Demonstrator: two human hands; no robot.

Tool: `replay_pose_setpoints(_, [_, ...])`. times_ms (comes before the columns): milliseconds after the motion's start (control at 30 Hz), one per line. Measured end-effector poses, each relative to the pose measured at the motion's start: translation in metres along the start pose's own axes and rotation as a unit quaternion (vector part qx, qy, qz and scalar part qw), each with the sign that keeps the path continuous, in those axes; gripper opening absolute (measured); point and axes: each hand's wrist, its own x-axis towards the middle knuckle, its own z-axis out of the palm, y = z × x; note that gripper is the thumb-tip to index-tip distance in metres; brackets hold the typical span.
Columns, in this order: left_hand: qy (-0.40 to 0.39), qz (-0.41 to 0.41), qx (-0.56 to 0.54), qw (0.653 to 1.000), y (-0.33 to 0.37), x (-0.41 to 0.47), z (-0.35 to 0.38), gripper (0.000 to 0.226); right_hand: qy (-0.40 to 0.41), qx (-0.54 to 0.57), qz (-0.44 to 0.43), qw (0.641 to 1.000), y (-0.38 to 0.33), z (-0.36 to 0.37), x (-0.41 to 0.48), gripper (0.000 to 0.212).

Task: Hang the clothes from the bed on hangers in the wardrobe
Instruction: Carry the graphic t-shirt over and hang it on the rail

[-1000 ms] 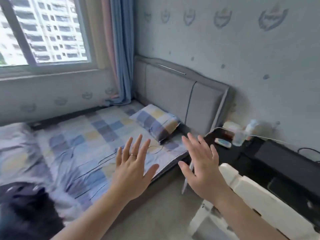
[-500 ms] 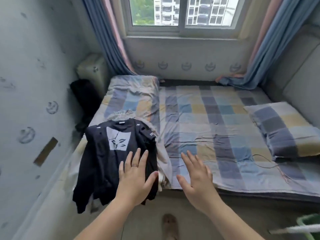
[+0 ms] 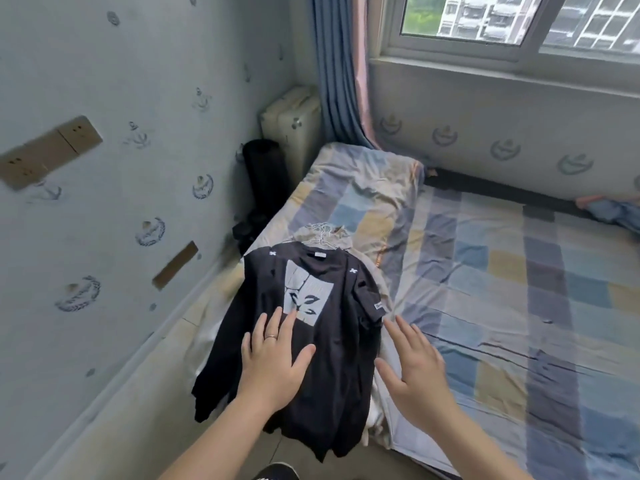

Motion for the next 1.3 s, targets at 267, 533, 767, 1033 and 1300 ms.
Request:
replay_pose_setpoints(267, [-0.046, 0.003, -0.027, 0.999, -0.050, 0.129, -0.005, 0.068, -0.015, -0.029, 0.055, 0.998, -0.020, 0.028, 0.105, 0.065])
replay_pose_setpoints(533, [-0.138, 0.018, -0.029, 0.990, -0.102, 0.265, -0.015, 0.066, -0.035, -0.041, 0.157, 0.986, -0.059, 0.058, 0.219, 0.065])
replay_pose_setpoints(767, [-0.167, 0.009, -0.005, 0.986, -0.133, 0.372, 0.027, 0.065, -0.082, -0.067, 0.186, 0.977, -0.048, 0.107, 0.314, 0.065])
replay_pose_setpoints(1033, [-0.183, -0.010, 0.045, 0.982, -0.175, 0.492, 0.128, 0.065, -0.161, -0.090, 0.171, 0.968, 0.034, 0.201, 0.436, 0.065])
replay_pose_setpoints(1300, [-0.158, 0.011, 0.143, 0.977, -0.189, 0.601, 0.200, 0.069, -0.151, -0.081, 0.214, 0.962, 0.116, 0.272, 0.551, 0.067])
